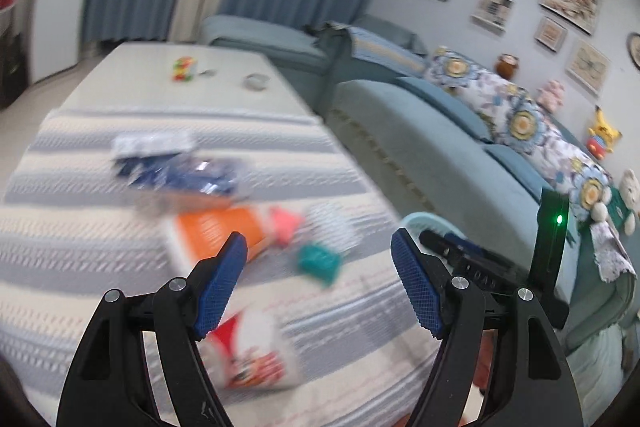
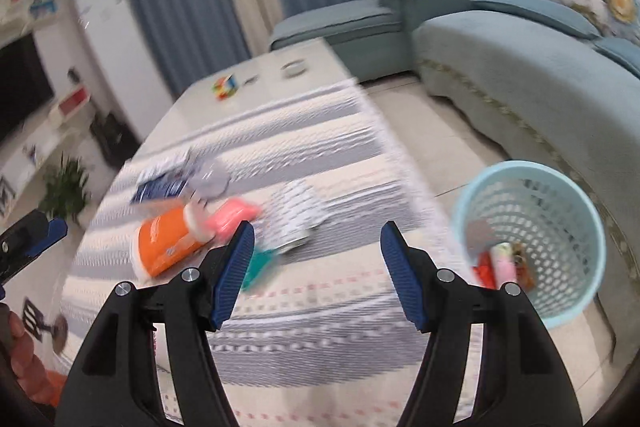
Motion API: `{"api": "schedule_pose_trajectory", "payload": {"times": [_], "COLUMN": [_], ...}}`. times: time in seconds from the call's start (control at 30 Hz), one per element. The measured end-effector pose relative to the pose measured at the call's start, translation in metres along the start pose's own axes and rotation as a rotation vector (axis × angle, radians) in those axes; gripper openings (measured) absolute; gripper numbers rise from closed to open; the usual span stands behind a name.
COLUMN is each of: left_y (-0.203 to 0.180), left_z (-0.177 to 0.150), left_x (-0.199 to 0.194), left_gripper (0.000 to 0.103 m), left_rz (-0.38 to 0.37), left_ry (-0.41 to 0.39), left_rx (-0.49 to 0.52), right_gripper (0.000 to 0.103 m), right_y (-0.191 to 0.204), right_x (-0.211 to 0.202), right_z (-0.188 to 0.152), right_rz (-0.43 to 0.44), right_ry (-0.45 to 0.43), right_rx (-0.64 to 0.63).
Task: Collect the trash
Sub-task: 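Move both tools back over the table, then grasp the red-white paper cup with the left tool while the right tool grasps the teal packet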
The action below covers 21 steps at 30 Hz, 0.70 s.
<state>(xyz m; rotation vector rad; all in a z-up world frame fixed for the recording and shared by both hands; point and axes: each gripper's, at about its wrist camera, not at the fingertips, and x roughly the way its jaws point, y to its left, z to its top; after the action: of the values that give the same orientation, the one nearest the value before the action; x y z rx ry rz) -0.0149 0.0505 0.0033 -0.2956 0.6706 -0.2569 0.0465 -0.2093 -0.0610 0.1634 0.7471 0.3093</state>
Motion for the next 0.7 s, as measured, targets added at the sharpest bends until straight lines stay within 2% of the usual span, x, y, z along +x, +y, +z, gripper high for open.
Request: {"api": "schedule_pose_trajectory", "payload": {"times": [0.13, 0.27, 0.43, 0.7], "left_y": [0.039, 0.056, 0.066, 0.072], "left_z": [-0.022, -0.038, -0.061, -0.081], "left_x": [0.002, 0.024, 0.049, 0.074], "left_gripper": [0.073, 0.073, 0.073, 0.073], "left_rz": [0.031, 0.022, 0.022, 0.061], "left_ry": [0.061, 0.146, 0.238, 0.291], "left_rx": [-0.065, -0.094, -0.112, -0.132], "right_gripper": [0.062, 0.062, 0.062, 0.062], "right_y": [0.031, 0.037, 0.035, 0.045], "right_x": [0.031, 0.056, 0.078, 0.095], "right_z": [-0.008, -0.018, -0.024, -0.023], "right_rz": [0.005, -0.003, -0.004, -0.02], "right_ry": [0.044, 0.084, 0.132, 0.157], "right_rx": [-0.064, -0.079, -0.081, -0.154]}}
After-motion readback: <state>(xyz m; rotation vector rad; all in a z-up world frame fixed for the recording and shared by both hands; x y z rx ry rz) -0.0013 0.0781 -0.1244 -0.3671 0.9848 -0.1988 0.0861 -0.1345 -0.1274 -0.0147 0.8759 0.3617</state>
